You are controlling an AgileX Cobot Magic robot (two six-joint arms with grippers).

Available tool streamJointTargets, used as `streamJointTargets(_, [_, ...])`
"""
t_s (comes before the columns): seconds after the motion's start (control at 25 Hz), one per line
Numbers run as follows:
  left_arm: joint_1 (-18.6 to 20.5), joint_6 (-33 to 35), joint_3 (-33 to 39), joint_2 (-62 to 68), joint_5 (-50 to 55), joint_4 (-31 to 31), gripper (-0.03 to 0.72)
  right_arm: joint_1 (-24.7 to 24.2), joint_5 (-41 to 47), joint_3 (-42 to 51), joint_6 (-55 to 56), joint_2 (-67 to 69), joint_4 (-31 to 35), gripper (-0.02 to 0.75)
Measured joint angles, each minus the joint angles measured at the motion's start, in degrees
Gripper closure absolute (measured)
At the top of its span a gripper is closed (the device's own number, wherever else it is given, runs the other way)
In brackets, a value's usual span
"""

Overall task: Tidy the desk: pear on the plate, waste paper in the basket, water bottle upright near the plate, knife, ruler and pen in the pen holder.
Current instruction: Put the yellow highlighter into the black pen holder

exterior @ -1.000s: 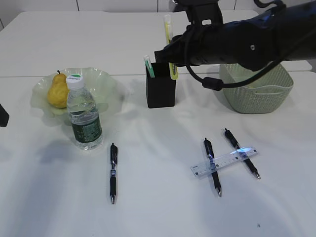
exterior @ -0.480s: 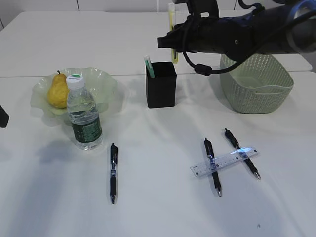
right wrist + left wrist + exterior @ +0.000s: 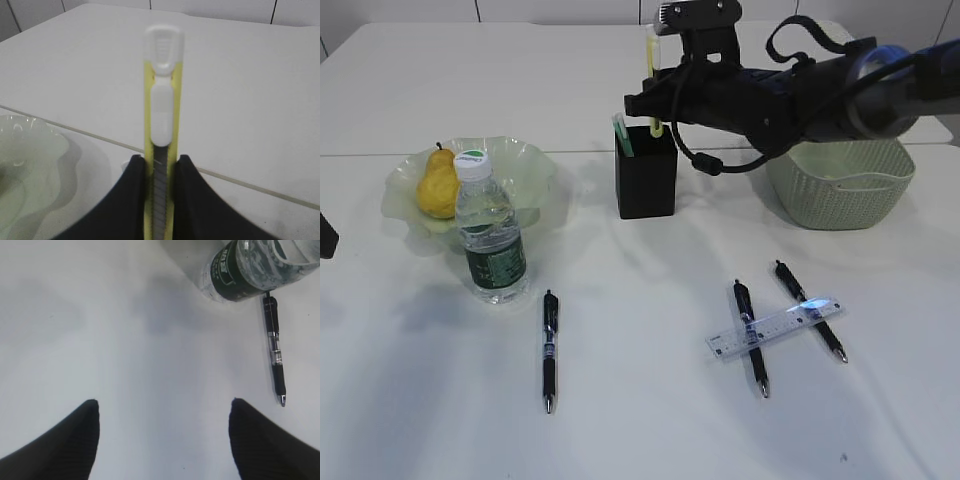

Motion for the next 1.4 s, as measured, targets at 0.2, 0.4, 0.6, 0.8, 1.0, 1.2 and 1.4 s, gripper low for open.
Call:
streamJointTargets(0.2, [0.0,0.0,0.0,0.0,0.0,0.0,0.115,0.0,-2.6,-0.1,0.0,2.5,0.0,0.638])
streamJointTargets(0.4, [0.0,0.0,0.0,0.0,0.0,0.0,0.115,0.0,-3.9,-0.1,0.0,3.3,-0.1,0.638])
streamJointTargets(0.6, [0.0,0.0,0.0,0.0,0.0,0.0,0.115,0.0,-4.2,-0.1,0.0,3.9,-0.1,0.625])
streamJointTargets(0.8, [0.0,0.0,0.0,0.0,0.0,0.0,0.115,0.0,-5.2,-0.1,0.0,4.5,-0.1,0.613])
streamJointTargets(1.0, [0.0,0.0,0.0,0.0,0.0,0.0,0.115,0.0,-5.6,-0.1,0.0,4.8,-0.1,0.596])
streamJointTargets(1.2, [0.0,0.0,0.0,0.0,0.0,0.0,0.115,0.0,-5.7,-0.1,0.0,4.8,-0.4,0.576])
streamJointTargets(1.4, [0.0,0.0,0.0,0.0,0.0,0.0,0.115,0.0,-5.7,-0.1,0.0,4.8,-0.8,0.527])
